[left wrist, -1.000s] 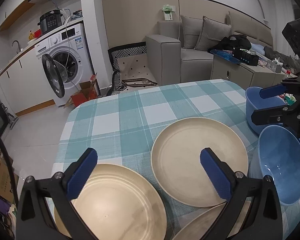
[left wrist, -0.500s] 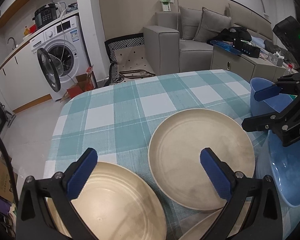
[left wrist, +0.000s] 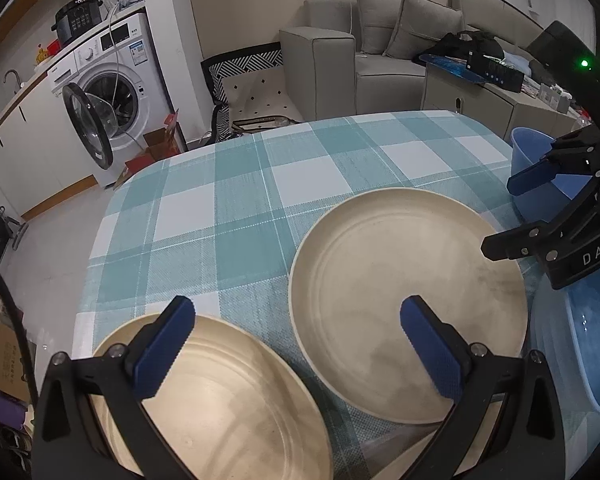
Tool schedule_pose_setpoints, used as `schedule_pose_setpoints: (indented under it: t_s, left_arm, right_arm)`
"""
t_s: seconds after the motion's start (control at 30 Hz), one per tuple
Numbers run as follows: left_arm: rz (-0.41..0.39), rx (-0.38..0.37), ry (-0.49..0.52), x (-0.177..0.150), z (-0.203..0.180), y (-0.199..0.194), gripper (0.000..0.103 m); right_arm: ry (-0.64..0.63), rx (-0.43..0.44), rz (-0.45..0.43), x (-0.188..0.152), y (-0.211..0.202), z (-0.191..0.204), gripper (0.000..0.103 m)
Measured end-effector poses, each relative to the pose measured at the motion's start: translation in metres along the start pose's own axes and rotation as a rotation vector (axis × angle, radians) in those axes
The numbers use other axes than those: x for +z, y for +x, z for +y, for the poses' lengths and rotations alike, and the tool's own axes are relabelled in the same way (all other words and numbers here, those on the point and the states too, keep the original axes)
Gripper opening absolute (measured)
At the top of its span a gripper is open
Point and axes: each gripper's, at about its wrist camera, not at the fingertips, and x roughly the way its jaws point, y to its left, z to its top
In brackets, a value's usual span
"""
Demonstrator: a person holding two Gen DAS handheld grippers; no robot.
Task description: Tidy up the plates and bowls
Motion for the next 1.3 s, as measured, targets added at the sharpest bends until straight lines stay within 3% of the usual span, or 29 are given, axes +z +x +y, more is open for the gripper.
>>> schedule_pose_setpoints:
  t_s: [0.5,0.83,1.1,1.17,1.3]
  left_arm:
    - [0.027,-0.01,0.007,0.0,-0.002,0.012,0.101]
    - [0.045,-0.024,0.018,-0.002,-0.003,0.018,0.087]
    - [0.056,-0.032,0.025,-0.003,-0.004,0.022,0.085]
    - [0.066,-0.039,0.023,-0.004,-0.004,0.023,0.073]
    - [0.086,-0.053,0.013,-0.006,-0.002,0.028,0.063]
  right_arm:
    - [-0.04,-0.01,0.063,0.013,0.017,0.006,0.077]
    - [-0.071,-0.004,0.091,0.018,0.026,0.016,0.075]
    - [-0.096,-0.023,0.128,0.025,0.035,0.024,0.075]
    - [-0.101,-0.03,0.136,0.027,0.037,0.026,0.073]
    - [-0.11,-0.021,0.155,0.026,0.041,0.029,0.068]
